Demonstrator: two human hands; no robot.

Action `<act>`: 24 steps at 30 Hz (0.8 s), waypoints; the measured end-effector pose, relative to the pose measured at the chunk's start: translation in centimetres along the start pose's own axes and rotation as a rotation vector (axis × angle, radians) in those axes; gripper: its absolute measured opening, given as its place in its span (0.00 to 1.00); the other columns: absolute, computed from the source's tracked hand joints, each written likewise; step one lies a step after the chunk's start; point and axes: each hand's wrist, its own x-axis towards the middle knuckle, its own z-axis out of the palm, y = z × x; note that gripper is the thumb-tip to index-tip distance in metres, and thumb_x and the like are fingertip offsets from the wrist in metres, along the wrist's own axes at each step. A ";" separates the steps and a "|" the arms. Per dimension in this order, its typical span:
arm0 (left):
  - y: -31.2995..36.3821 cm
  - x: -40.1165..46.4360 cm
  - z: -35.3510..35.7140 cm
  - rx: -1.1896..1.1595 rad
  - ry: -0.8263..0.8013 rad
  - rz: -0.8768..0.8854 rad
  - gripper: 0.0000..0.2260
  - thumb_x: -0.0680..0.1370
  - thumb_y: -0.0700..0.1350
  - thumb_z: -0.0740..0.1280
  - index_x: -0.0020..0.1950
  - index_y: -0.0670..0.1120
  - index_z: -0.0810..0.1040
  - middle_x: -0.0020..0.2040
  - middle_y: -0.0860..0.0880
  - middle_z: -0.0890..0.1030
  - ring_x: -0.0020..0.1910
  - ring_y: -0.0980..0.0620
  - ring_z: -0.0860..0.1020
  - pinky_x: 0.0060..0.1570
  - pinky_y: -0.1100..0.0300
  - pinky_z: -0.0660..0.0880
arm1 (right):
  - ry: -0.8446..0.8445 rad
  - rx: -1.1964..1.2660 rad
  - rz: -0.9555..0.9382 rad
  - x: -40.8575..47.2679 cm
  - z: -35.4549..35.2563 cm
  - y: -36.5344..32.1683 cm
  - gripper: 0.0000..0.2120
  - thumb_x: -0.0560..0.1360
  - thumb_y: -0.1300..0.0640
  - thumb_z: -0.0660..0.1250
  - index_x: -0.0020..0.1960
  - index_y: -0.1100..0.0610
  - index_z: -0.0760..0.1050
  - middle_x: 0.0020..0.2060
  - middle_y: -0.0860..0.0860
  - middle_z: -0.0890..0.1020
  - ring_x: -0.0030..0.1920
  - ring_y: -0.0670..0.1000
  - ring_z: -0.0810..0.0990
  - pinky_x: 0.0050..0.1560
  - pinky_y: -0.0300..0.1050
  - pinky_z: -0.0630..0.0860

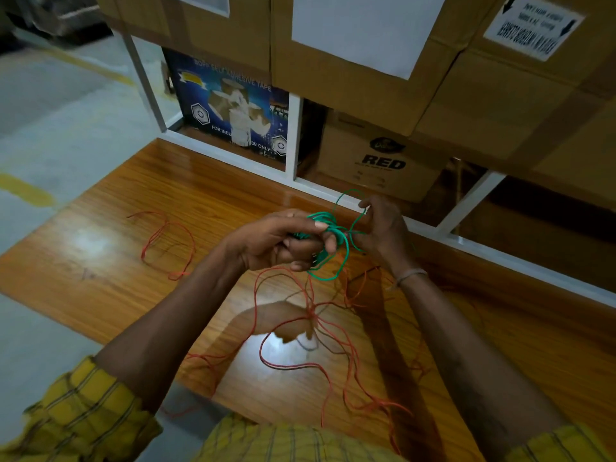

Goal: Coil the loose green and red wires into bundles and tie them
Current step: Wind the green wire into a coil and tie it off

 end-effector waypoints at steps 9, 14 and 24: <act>0.1 1.4 -0.5 -0.391 0.317 0.292 0.17 0.89 0.44 0.53 0.52 0.39 0.78 0.25 0.55 0.63 0.20 0.57 0.56 0.31 0.64 0.70 | 0.041 0.126 0.155 -1.8 1.2 -1.1 0.38 0.65 0.51 0.86 0.64 0.55 0.65 0.30 0.48 0.77 0.29 0.47 0.75 0.31 0.38 0.66; -0.2 2.9 -1.7 -0.667 0.437 0.447 0.14 0.88 0.42 0.55 0.62 0.34 0.76 0.33 0.51 0.72 0.25 0.56 0.71 0.52 0.58 0.81 | 0.058 -0.057 -0.200 -3.1 1.1 -1.2 0.18 0.69 0.51 0.82 0.44 0.53 0.72 0.32 0.45 0.70 0.34 0.54 0.75 0.37 0.45 0.61; -0.1 6.1 -1.0 -0.332 0.736 0.564 0.14 0.90 0.41 0.53 0.65 0.35 0.75 0.72 0.36 0.79 0.72 0.38 0.79 0.77 0.44 0.70 | -0.215 -0.139 -0.262 -4.0 2.2 -1.7 0.11 0.71 0.57 0.79 0.51 0.53 0.84 0.45 0.54 0.85 0.50 0.60 0.83 0.50 0.53 0.73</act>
